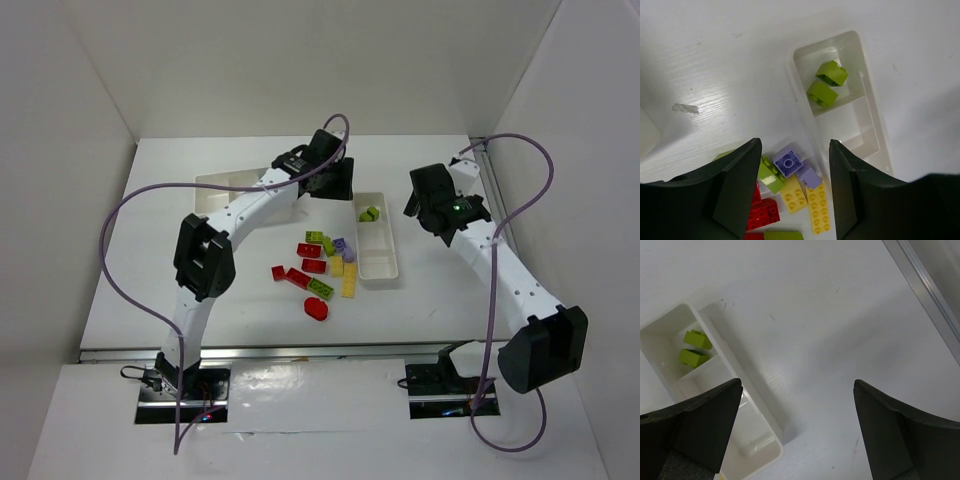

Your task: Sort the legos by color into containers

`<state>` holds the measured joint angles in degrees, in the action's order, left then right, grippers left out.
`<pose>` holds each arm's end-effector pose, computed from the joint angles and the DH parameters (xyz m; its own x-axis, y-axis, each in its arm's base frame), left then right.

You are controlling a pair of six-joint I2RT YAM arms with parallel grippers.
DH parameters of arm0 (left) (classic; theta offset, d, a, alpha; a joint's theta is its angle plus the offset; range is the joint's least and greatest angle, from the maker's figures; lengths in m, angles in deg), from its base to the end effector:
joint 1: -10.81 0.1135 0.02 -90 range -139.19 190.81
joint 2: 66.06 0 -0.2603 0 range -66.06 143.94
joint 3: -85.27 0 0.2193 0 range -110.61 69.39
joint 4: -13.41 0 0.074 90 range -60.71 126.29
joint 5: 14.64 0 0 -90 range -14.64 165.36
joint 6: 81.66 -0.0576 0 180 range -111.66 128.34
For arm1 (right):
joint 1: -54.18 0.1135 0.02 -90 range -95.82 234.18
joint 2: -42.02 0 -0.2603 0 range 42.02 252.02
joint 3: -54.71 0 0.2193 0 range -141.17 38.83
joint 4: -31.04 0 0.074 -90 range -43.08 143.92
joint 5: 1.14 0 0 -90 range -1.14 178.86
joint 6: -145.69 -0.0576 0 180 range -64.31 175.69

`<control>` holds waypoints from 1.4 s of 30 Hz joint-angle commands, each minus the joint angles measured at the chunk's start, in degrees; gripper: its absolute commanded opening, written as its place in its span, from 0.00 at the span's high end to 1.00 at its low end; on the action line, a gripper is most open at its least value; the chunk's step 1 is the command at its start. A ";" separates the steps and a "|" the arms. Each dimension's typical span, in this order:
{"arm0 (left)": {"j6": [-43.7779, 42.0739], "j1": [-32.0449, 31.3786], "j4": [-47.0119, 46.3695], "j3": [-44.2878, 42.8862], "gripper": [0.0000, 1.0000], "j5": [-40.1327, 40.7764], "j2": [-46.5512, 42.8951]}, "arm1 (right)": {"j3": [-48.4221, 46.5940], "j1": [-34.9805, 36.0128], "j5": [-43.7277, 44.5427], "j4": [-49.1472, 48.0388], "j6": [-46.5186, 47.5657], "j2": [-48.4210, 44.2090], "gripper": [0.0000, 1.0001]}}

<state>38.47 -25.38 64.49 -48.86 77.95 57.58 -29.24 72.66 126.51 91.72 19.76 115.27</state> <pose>0.3887 -0.2812 0.2845 -0.7363 -0.0826 -0.6715 0.2226 0.9077 -0.3558 0.2363 0.0419 0.3119 -0.5168 0.3171 -0.7952 0.5247 0.8513 -0.0014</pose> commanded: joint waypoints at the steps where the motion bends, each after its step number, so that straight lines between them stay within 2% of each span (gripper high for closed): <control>1: -0.77 0.32 0.31 -0.40 0.34 0.93 -1.99 | 0.05 -0.29 -1.43 -2.78 1.64 0.75 0.00; 6: -0.77 0.32 0.31 -1.01 0.34 0.93 -1.47 | 0.05 -0.29 -6.60 -5.76 5.24 1.28 0.02; 11: -0.17 1.64 1.97 -0.05 0.35 1.98 -1.47 | -0.56 -0.29 -16.37 -8.15 9.29 6.79 0.11; 13: -0.16 2.43 1.98 1.09 0.35 1.98 -2.86 | -2.05 -0.29 -20.15 -9.37 10.17 9.18 0.15; 18: -0.69 4.27 1.98 3.82 0.36 1.98 -4.80 | -4.95 -0.81 -26.30 -10.25 12.89 17.95 0.35; 29: -1.21 4.28 2.50 5.49 0.38 1.98 -5.42 | -3.12 -3.36 -32.20 -13.24 15.71 23.86 0.34; 35: -1.21 4.28 3.03 6.02 0.38 2.51 -5.42 | -4.34 -3.36 -31.49 -15.70 15.71 21.93 0.34; 39: -1.21 4.81 3.03 6.02 0.38 2.51 -5.42 | -8.30 -3.36 -30.97 -15.70 16.23 22.55 0.44; 42: -1.21 4.81 3.03 5.49 0.38 2.51 -5.42 | -11.37 -3.36 -31.66 -15.18 16.76 25.26 0.46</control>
<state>38.32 -20.83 67.22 -43.31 79.83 55.54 -35.73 69.29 95.43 79.43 35.22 139.25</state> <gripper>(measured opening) 0.626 0.546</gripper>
